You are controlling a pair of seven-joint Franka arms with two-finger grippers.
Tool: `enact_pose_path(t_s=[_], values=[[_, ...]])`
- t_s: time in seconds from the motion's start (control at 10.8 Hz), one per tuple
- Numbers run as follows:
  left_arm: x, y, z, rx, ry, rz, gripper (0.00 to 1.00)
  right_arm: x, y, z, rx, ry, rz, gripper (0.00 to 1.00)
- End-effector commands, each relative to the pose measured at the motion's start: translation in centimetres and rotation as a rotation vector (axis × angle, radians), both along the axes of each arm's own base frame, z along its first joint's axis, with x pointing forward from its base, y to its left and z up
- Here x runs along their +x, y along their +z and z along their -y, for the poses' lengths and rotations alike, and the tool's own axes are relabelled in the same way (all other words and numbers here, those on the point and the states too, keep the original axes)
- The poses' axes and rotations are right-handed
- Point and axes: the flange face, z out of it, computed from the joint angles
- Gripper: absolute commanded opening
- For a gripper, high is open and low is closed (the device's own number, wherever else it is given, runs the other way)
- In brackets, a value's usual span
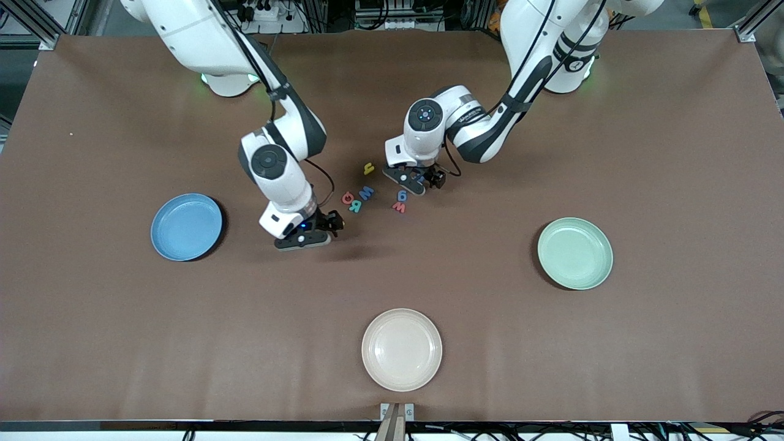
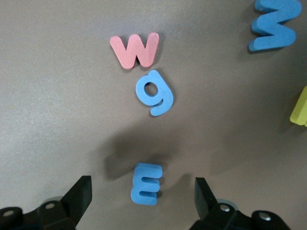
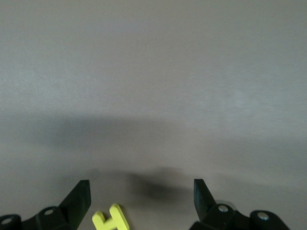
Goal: Sort uppercase to blue plate, lowercase to green plate
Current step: 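Pinch the E with the left gripper while the right gripper grasps the H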
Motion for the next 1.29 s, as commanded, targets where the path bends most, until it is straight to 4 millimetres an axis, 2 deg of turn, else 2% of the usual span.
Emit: enact_pose_path(t_s=[0.0,0.28,0.46,0.55,0.92,1.11,1.2], values=[[-0.5,-0.1,-0.2,0.016,0.009,0.017,0.92,0.4,-1.2,-1.5,0.004,-0.003,0.013,0.91],[-0.6,-0.1,-0.2,0.016,0.005,0.018,0.87,-0.1,-1.7,-2.0,-0.004,0.009,-0.002,0.9],[-0.6,-0.1,-0.1,0.016,0.003,0.018,0.85,-1.5,-2.0,-3.5,-0.011,0.047,-0.013,0.82],[-0.6,-0.1,-0.1,0.016,-0.002,0.022,0.79,-1.9,-2.0,-3.7,-0.03,0.058,-0.042,0.8],[-0.6,-0.1,-0.1,0.026,-0.033,0.041,0.75,-2.4,-2.2,-3.4,-0.077,0.133,-0.105,0.75],[-0.7,-0.2,0.0,0.027,-0.035,0.04,0.7,-2.5,-2.2,-2.9,-0.097,0.18,-0.131,0.61],[-0.7,-0.2,0.0,0.028,-0.038,0.042,0.68,-2.4,-2.3,-2.7,-0.099,0.193,-0.132,0.58]])
